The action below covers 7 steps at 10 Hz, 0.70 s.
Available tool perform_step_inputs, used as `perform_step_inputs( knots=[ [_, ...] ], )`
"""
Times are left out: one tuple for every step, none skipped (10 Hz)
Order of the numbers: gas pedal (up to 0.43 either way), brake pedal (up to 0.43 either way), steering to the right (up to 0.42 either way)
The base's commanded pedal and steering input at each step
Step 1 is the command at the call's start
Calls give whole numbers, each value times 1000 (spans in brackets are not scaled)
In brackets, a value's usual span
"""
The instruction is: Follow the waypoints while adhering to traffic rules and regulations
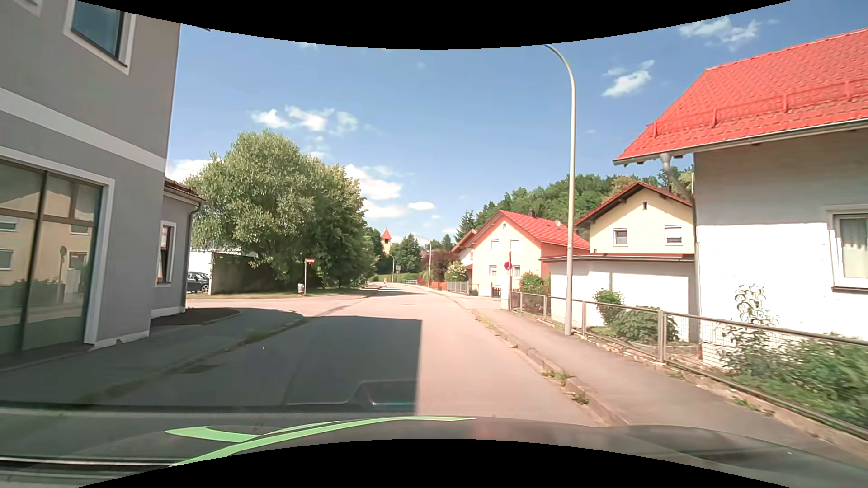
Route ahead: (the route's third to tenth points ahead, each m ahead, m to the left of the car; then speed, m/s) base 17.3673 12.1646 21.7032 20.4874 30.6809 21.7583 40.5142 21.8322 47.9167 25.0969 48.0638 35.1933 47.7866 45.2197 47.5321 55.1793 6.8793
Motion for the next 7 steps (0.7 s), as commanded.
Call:
perform_step_inputs(
  knots=[
    [0, 37, 0],
    [0, 49, -1],
    [0, 67, -4],
    [0, 73, -5],
    [0, 79, -5],
    [0, 91, -6],
    [0, 104, -5]
  ],
)
